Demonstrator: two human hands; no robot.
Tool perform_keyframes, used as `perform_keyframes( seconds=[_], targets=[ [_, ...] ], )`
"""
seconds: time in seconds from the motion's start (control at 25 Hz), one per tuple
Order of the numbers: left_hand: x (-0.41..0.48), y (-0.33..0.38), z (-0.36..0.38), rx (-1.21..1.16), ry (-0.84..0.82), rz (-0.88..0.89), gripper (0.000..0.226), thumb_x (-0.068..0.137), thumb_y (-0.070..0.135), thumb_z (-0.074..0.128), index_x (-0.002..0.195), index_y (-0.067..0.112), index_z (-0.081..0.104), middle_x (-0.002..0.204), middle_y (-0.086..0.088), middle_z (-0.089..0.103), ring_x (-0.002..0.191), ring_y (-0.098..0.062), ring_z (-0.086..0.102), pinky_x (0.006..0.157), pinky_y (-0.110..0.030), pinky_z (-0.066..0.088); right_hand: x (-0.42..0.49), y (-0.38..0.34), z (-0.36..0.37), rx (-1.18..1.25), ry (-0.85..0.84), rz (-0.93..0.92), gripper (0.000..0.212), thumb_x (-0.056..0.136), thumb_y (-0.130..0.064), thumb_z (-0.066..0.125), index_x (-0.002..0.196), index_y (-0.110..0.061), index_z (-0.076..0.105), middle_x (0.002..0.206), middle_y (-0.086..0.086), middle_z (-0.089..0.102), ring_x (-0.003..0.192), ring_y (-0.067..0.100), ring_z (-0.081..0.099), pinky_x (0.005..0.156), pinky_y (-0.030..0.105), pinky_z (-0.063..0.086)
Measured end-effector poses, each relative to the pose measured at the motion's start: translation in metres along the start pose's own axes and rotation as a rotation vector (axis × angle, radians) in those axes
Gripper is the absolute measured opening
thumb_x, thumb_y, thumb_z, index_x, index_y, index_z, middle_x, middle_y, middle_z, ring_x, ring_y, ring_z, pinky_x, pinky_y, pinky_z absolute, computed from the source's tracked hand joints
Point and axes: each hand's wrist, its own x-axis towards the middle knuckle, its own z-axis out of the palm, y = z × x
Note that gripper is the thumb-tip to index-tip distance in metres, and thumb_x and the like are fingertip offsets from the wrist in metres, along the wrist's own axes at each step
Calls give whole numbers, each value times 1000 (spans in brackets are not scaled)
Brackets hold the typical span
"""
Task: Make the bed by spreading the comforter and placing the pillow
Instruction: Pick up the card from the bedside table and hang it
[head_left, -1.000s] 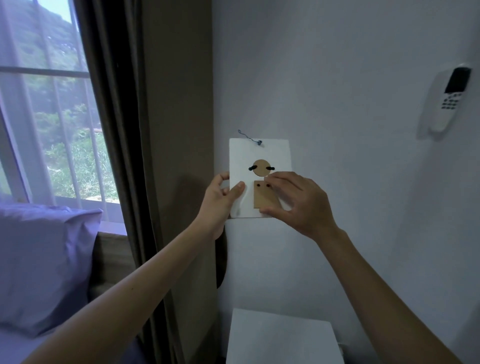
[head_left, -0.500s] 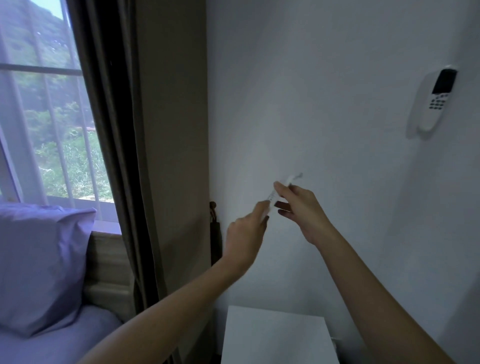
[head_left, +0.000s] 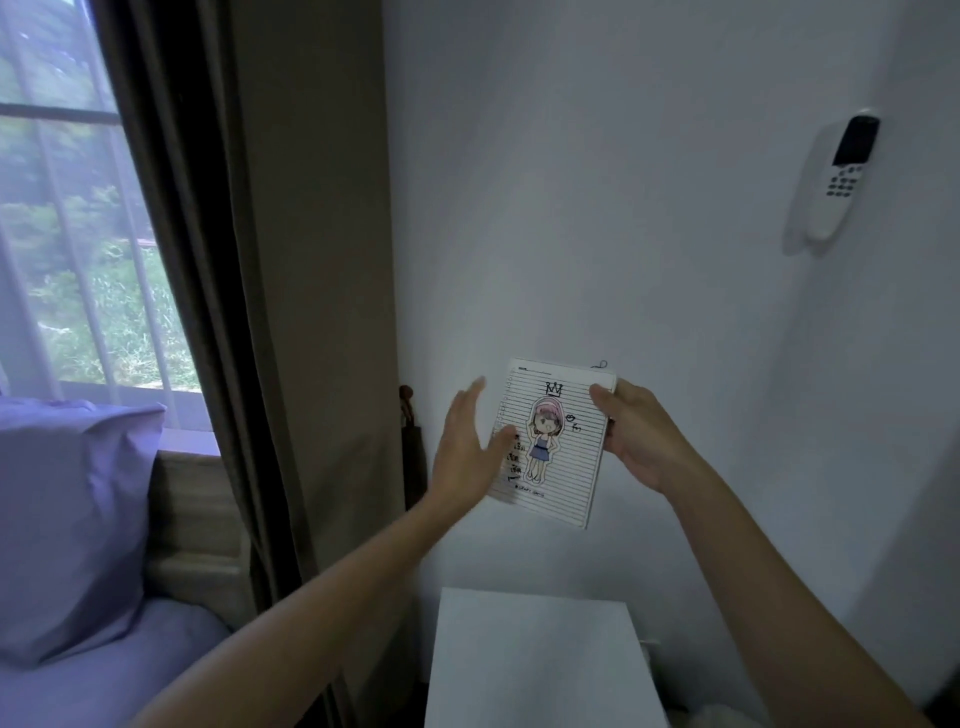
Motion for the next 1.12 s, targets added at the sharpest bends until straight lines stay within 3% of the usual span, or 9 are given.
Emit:
perform_keyframes(
  seconds=[0.08, 0.2, 0.36, 0.48, 0.6, 0.72, 0.92, 1.0, 1.12],
  targets=[
    [2, 3, -9, -277, -179, -141, 79, 91, 26, 61, 150, 39, 10, 144, 1, 46, 124, -13, 52, 96, -31, 48, -2, 5, -6, 65, -7, 21, 22, 101, -14, 42, 110, -17, 63, 102, 3, 72, 90, 18, 69, 70, 30, 57],
    [-2, 6, -19, -349, -356, -115, 81, 91, 10, 61, 145, 50, 16, 121, 5, 67, 104, -13, 68, 75, -33, 59, -2, 15, -10, 95, 20, 27, 24, 100, -14, 46, 116, -14, 63, 99, 3, 73, 88, 19, 69, 65, 29, 57],
    [-6, 1, -15, -376, -331, -82, 86, 90, 3, 60, 144, 53, 15, 123, 4, 66, 111, -17, 64, 84, -45, 57, -2, 27, -5, 68, 86, -25, 29, 97, -15, 52, 121, -27, 61, 107, 2, 72, 94, 18, 67, 76, 30, 57],
    [-12, -13, -3, -379, -214, -100, 88, 89, 3, 61, 146, 49, 12, 126, 6, 64, 116, -18, 61, 94, -51, 52, -7, 41, -1, -162, 93, -96, 54, 95, -13, 53, 138, -43, 41, 110, -13, 70, 99, 8, 66, 86, 30, 54],
    [-20, -31, 9, -338, -175, -113, 88, 90, 1, 58, 148, 44, 8, 132, 11, 59, 121, -13, 57, 99, -47, 50, -13, 65, -4, -203, 27, -40, 70, 91, -4, 55, 130, -59, 37, 111, -22, 66, 103, 7, 65, 87, 33, 55],
    [-35, -54, 31, -254, -188, -158, 91, 90, -1, 56, 148, 44, 2, 144, 12, 46, 124, -9, 53, 100, -39, 50, -17, 103, -9, -192, -50, 94, 78, 91, 1, 55, 121, -68, 33, 115, -27, 60, 106, 2, 59, 76, 29, 56],
    [-86, -115, 83, -34, -135, -336, 87, 92, 4, 54, 152, 33, -2, 141, 10, 49, 111, -1, 55, 94, -13, 44, -29, 194, -22, -120, -96, 315, 76, 94, -1, 51, 139, -57, 26, 111, -30, 58, 104, 0, 53, 77, 31, 46],
    [-107, -138, 104, 12, -133, -411, 83, 94, 7, 52, 152, 31, -3, 138, 9, 52, 109, -5, 55, 94, -13, 42, -37, 237, -26, -121, -109, 342, 77, 93, 1, 49, 130, -64, 29, 113, -31, 59, 109, 0, 52, 76, 26, 46],
    [-140, -170, 134, 27, -186, -502, 84, 97, 13, 47, 148, 38, -15, 143, 7, 49, 117, -14, 55, 95, -21, 41, -53, 300, -34, -115, -78, 379, 76, 92, -1, 48, 140, -56, 28, 133, -21, 55, 128, 12, 47, 94, 32, 43]
  ],
)
